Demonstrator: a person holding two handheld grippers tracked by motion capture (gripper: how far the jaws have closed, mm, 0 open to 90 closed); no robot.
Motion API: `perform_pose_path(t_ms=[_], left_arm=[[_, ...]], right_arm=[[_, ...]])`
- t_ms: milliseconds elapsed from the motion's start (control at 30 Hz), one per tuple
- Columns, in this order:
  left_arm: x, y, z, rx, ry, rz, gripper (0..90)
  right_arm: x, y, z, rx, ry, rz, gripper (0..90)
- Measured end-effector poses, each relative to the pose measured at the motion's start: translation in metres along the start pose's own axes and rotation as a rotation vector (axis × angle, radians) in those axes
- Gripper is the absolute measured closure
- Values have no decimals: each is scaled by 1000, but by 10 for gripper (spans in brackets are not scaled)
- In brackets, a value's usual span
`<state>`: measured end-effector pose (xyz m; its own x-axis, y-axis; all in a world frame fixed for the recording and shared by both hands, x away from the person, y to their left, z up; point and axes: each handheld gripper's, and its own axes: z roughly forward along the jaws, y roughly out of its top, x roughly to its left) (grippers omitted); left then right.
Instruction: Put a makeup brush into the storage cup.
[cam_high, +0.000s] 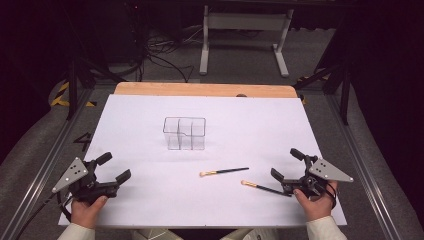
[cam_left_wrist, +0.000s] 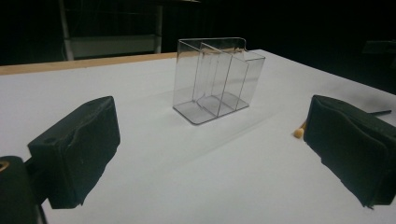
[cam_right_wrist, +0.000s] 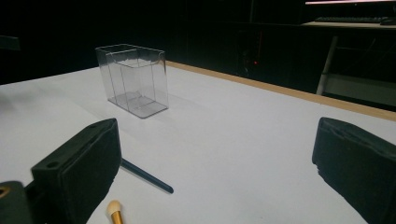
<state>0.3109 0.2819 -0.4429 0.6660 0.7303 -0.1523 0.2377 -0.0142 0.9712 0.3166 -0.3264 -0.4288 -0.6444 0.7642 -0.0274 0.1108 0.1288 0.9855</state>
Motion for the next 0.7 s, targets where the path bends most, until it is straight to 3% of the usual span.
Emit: perform_pose_path(t_ms=[267,367,400,467,500,700], left_arm=[[-2,2,2,-11,-2,8,45],[-1,2,2,-9,23,16,50],[0,2,1,-12,47,8,51],[2,2,1,-14,52,-7,51],[3,1,2,-16,55,-20,51],[1,2,2,-10,50,0,51]], right_arm=[[0,0,0,10,5,5,11],[-1,1,0,5,4,9,12],[-2,3,1,8,5,13,12],[-3,4,3,9,9,18,12],[-5,7,7,9,14,27,12],[-9,23,19,-4,37,30,11]])
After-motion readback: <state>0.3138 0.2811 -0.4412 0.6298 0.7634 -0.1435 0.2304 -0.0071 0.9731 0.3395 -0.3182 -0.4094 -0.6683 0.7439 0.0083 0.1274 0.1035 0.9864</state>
